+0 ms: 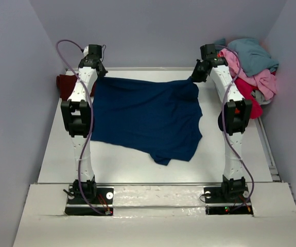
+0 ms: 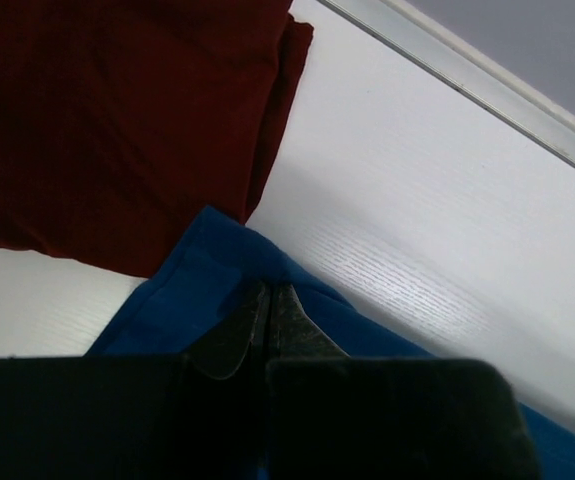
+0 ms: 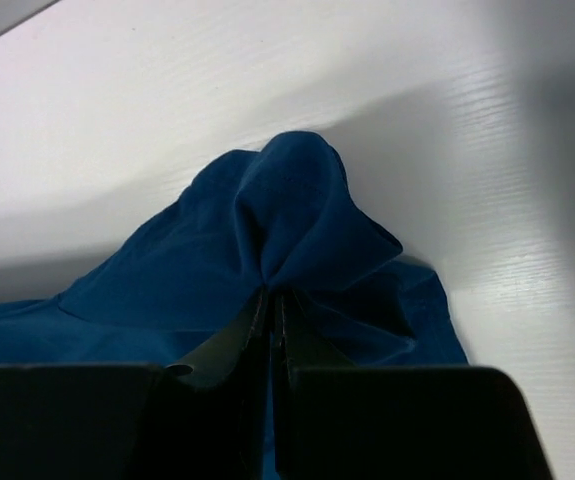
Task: Fold and stack the t-shirts
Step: Fold the flattened tshirt in 1/3 of the way
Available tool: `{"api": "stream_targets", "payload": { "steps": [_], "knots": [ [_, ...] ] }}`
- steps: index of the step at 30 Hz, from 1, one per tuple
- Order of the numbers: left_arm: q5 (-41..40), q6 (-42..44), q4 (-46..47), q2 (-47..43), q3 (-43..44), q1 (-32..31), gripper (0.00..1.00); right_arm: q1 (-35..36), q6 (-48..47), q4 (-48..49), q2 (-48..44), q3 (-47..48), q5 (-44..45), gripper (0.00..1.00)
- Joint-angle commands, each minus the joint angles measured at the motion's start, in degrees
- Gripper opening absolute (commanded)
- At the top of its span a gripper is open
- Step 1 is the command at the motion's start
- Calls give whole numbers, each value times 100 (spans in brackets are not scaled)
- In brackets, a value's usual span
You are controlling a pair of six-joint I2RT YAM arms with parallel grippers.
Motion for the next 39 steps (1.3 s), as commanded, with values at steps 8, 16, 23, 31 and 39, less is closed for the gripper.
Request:
{"api": "stream_targets", "payload": {
  "steps": [8,16,23,31,39],
  "knots": [
    [-45,-50,101,-96,124,50,6,-93,-142,181,-271,-641,-21,7],
    [52,-146,285,-728,-929,50,6,-93,-238,225,-869,-1362,-21,7],
    [78,-199,435,-1379,-1721,50,6,-32,-300,252,-1476,-2004,-258,7],
    [122,-208,321,-1748,-1932,50,6,144,-449,33,-1767,-2461,-398,7],
    [359,-296,488,-2118,-2600,50,6,381,-616,-196,-1828,-2708,-513,7]
  ]
}}
